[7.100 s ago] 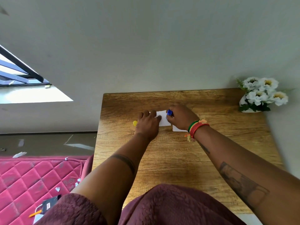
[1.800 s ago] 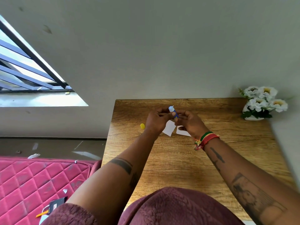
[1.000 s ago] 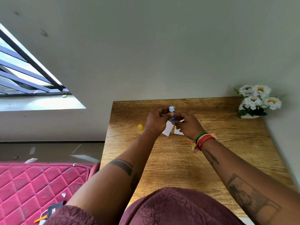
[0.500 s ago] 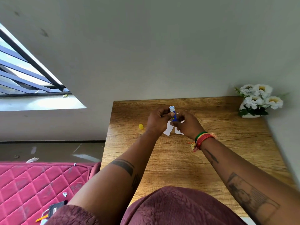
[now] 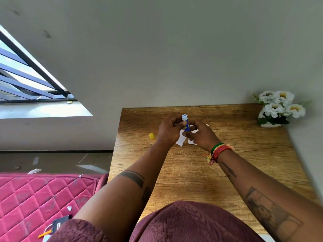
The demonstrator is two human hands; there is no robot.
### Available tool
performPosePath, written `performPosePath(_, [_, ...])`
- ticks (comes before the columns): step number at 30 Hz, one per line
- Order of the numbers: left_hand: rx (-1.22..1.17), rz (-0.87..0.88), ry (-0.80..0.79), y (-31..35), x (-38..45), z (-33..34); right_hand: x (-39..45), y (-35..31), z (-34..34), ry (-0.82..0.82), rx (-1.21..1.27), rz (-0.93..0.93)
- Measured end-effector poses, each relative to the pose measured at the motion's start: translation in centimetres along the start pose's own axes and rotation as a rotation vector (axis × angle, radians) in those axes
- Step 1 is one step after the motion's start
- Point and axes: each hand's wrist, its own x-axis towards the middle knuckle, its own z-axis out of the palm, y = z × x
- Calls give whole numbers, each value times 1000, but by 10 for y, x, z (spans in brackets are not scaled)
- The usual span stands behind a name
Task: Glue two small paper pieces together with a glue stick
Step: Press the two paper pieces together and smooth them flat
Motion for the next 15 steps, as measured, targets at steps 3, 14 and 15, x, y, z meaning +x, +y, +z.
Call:
performPosePath(3, [31, 49, 11, -5, 0, -1, -1, 0, 2, 8, -4, -52])
performPosePath(14, [81, -89, 190, -28, 0, -27, 11, 4, 27, 40, -132, -6])
performPosePath(15, [102, -94, 241, -33, 2, -35, 13, 6, 30, 58, -153, 6])
